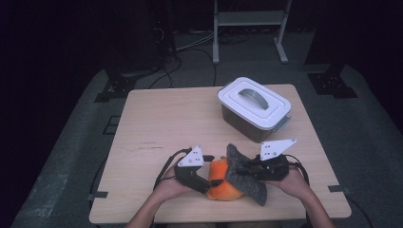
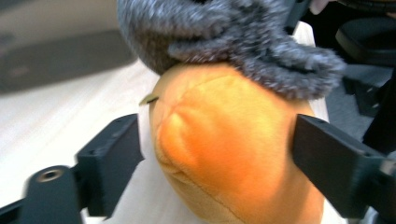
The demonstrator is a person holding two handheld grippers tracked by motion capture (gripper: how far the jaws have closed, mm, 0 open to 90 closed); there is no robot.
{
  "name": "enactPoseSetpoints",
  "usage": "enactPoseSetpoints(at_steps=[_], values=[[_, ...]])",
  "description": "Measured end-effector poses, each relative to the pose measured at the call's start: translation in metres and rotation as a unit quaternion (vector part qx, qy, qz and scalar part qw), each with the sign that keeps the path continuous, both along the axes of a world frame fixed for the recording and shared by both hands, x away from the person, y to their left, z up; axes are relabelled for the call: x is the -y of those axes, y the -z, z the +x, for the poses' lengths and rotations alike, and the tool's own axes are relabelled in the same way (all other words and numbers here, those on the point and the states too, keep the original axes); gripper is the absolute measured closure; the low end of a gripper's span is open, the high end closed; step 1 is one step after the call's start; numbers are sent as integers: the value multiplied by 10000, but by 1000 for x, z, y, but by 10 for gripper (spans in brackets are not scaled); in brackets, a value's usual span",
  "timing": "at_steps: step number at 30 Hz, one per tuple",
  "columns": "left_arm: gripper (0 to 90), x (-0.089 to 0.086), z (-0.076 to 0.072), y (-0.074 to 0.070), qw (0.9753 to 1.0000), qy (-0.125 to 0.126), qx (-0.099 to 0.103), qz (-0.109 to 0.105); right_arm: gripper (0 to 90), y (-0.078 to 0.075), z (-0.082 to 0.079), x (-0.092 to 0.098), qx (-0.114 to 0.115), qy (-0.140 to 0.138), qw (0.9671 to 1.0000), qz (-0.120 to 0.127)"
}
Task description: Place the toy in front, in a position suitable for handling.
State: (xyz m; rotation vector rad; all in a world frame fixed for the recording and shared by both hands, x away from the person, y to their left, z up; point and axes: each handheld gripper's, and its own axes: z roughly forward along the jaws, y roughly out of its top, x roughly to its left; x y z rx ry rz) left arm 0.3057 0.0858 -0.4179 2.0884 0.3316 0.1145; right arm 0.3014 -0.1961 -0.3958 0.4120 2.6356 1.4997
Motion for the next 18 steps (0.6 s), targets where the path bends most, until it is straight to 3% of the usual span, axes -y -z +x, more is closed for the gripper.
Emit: enactPoseSetpoints(at_steps=[2,3,6,8,10,13,15,18], values=[[130,1,2,3,9997,111,-216,50,765,-2,-1,-2,-8,-53,10000,-38],[174,2,1,4,9993,251,-252,67,765,-3,-2,-4,-6,-88,10000,-17],[293,2,-6,0,9986,460,163,221,766,-11,-8,-9,164,-176,9994,257],[334,3,-10,-2,9978,511,362,235,766,-15,-8,-10,295,-42,9993,220],[353,3,-11,-3,9968,572,491,247,766,-14,-4,-6,269,79,9992,282],[381,2,-11,-5,9962,608,572,250,766,-8,1,1,151,197,9994,252],[391,2,-11,-6,9956,635,622,300,766,-4,3,3,-51,92,9996,264],[392,1,-10,-6,9955,596,642,346,767,-4,3,1,-135,-37,9996,241]])
